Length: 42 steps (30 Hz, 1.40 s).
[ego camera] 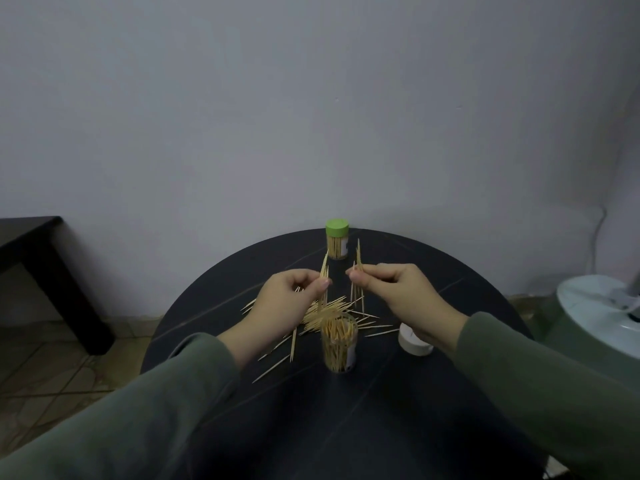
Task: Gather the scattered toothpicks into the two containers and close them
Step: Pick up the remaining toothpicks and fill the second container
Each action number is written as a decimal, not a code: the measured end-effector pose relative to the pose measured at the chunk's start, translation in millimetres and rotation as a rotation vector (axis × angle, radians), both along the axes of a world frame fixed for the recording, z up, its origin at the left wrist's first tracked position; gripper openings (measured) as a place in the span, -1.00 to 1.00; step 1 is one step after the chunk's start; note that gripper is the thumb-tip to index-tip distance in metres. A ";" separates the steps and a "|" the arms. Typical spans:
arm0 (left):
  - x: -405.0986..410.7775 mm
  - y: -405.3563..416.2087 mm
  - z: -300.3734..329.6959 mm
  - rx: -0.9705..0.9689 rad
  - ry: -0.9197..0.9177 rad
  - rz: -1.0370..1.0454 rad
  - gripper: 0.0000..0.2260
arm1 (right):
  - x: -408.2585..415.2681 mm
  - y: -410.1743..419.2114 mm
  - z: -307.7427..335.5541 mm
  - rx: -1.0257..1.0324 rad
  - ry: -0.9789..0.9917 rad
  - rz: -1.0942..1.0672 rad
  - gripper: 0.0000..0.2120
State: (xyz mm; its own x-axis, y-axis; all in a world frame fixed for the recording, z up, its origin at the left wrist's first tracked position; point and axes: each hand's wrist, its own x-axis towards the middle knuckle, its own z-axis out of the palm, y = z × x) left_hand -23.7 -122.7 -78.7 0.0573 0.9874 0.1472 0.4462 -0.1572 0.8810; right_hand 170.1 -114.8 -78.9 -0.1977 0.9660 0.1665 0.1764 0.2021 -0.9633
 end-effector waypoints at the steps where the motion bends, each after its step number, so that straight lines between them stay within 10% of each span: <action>1: 2.2 -3.0 0.5 -0.016 -0.066 -0.011 -0.89 | -0.4 -1.4 0.3 -0.013 0.051 0.001 -0.86; 18: 2.7 -14.3 -5.5 -0.130 -0.308 -0.108 -0.85 | -13.5 -9.9 -17.7 -0.063 0.116 0.115 -0.82; 42: -8.6 -13.0 -12.0 -0.037 0.074 -0.182 -0.92 | 1.1 -4.8 -8.4 0.026 -0.270 0.152 -0.88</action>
State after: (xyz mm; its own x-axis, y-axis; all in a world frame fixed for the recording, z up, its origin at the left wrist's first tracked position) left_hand -32.3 -135.7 -90.7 0.2445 0.9645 0.0998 0.4773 -0.2093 0.8535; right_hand 171.3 -119.6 -87.3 -0.3798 0.9182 0.1126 0.3915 0.2698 -0.8798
